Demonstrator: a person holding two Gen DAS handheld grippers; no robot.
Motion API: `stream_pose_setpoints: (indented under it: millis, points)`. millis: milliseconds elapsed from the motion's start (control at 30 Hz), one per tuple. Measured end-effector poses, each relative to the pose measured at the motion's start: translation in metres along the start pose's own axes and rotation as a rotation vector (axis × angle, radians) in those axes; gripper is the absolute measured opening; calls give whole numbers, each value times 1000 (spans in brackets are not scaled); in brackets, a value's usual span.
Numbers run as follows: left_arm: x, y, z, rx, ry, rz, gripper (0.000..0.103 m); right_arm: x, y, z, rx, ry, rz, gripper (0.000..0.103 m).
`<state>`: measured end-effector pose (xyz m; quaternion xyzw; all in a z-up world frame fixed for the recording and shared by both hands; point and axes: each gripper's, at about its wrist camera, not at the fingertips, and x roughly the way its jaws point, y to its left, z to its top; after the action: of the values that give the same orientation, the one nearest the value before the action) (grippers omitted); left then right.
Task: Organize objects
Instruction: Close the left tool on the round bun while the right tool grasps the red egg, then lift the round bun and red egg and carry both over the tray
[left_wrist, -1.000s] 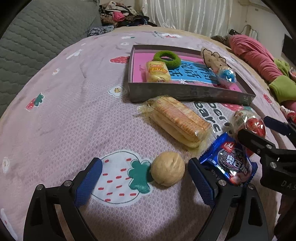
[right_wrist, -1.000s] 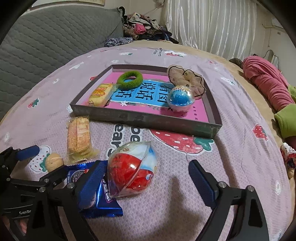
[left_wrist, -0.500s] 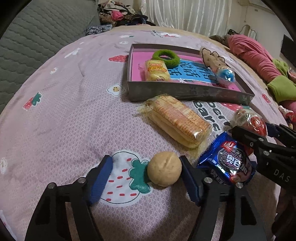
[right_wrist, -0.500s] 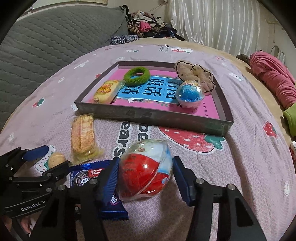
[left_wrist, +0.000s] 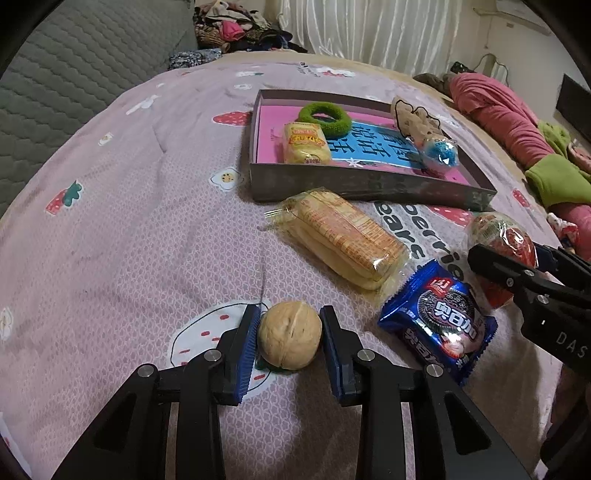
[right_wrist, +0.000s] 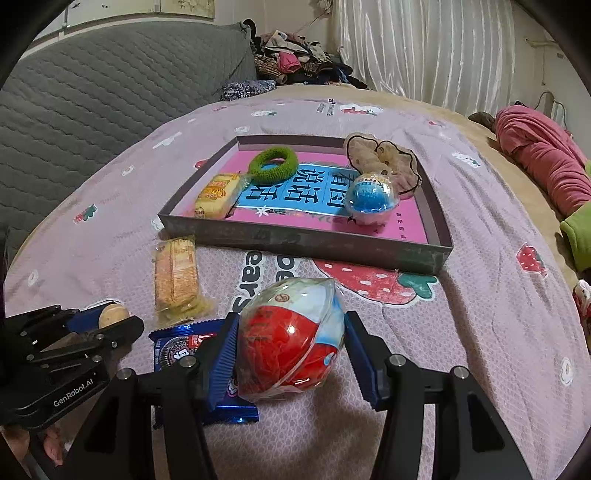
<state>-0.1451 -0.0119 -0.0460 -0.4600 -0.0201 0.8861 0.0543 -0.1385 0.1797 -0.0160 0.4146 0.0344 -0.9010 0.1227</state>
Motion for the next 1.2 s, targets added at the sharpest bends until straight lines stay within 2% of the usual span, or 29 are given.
stream_pose_setpoints:
  millis: [367, 633, 900, 1200]
  points:
    - [-11, -6, -1, 16, -11, 5, 34, -12, 4, -3, -7, -13, 2, 56]
    - [-36, -11, 9, 27, -47, 4, 34, -34, 3, 2, 0, -43, 0, 56]
    - [-63, -17, 37, 45, -86, 13, 34, -68, 7, 31, -21, -107, 2, 56]
    - [-83, -21, 91, 57, -125, 24, 34, -89, 8, 68, -33, -153, -1, 56]
